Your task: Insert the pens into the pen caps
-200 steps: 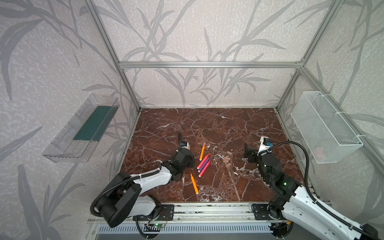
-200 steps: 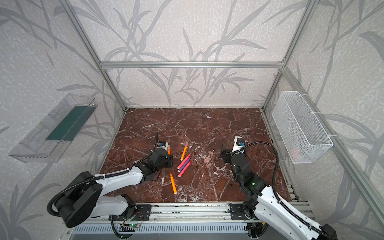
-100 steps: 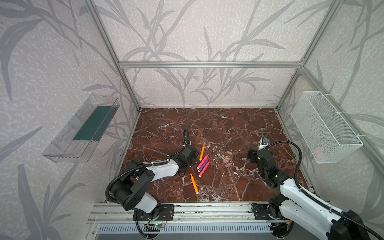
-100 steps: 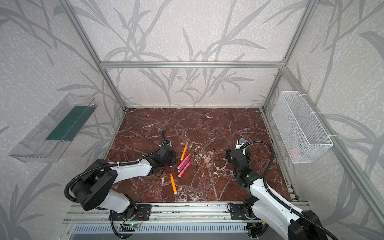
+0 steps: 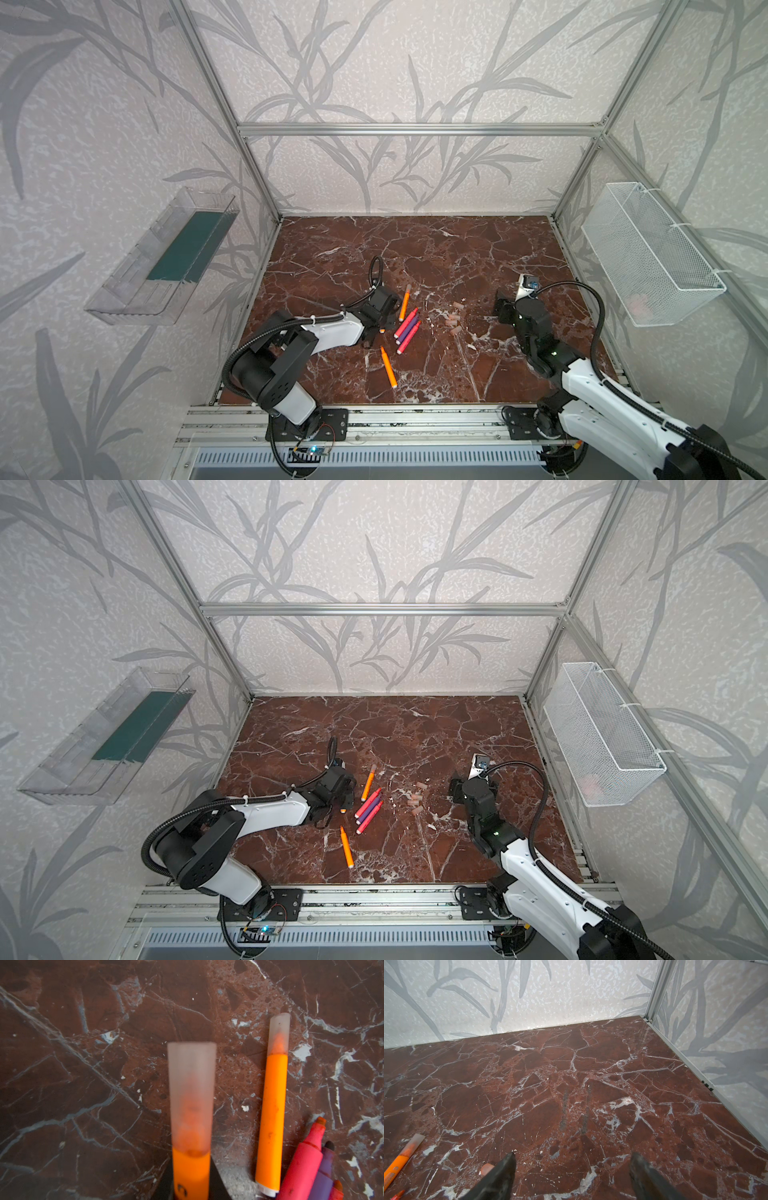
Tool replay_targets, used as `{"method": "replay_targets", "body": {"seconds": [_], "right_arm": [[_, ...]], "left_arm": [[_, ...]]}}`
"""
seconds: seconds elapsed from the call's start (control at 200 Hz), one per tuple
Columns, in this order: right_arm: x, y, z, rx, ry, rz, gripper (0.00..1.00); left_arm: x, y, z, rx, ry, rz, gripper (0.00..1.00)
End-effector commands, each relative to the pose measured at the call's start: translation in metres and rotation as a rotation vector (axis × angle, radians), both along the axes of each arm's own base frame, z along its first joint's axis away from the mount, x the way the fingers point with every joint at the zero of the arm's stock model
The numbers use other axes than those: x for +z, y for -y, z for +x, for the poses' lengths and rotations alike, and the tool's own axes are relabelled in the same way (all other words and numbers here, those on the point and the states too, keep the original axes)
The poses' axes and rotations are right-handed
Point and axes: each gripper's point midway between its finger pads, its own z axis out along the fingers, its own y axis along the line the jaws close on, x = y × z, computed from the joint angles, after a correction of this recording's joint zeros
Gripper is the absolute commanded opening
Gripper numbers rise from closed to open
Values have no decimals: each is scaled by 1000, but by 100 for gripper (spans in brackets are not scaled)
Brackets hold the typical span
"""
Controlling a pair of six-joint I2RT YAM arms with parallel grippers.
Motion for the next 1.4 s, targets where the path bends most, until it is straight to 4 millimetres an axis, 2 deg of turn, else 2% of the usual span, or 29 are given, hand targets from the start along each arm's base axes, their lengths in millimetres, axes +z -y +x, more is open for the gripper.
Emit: {"method": "replay_targets", "body": {"seconds": [0.0,0.235,0.39,0.575,0.705,0.795,0.93,1.025,1.245,1.395], "right_arm": [[3,0,-1,5,25,7,84],[3,0,0,8,25,7,84],[3,0,0,8,26,7,84],[3,0,-1,9,27,9,84],[3,-1,-1,14,28,10,84],[3,-1,-1,14,28,9,84],[3,-1,-1,18,30,11,84],[3,-1,-2,17,33,14,84],[4,-1,-3,20,38,17,84],[4,-2,-3,24,38,17,84]], "left_arm": [[15,-1,4,25,29,-10,25],[33,4,5,-1,57,-37,32],[52,3,0,-28,84,-53,33],[77,-5,-23,-59,140,-99,34],[87,3,-45,-135,168,-130,34],[91,16,-58,-202,172,-142,35],[86,39,-71,-306,156,-129,35],[77,49,-73,-341,139,-81,34],[61,63,-44,-294,143,5,32],[49,60,-31,-217,88,101,30]]}}
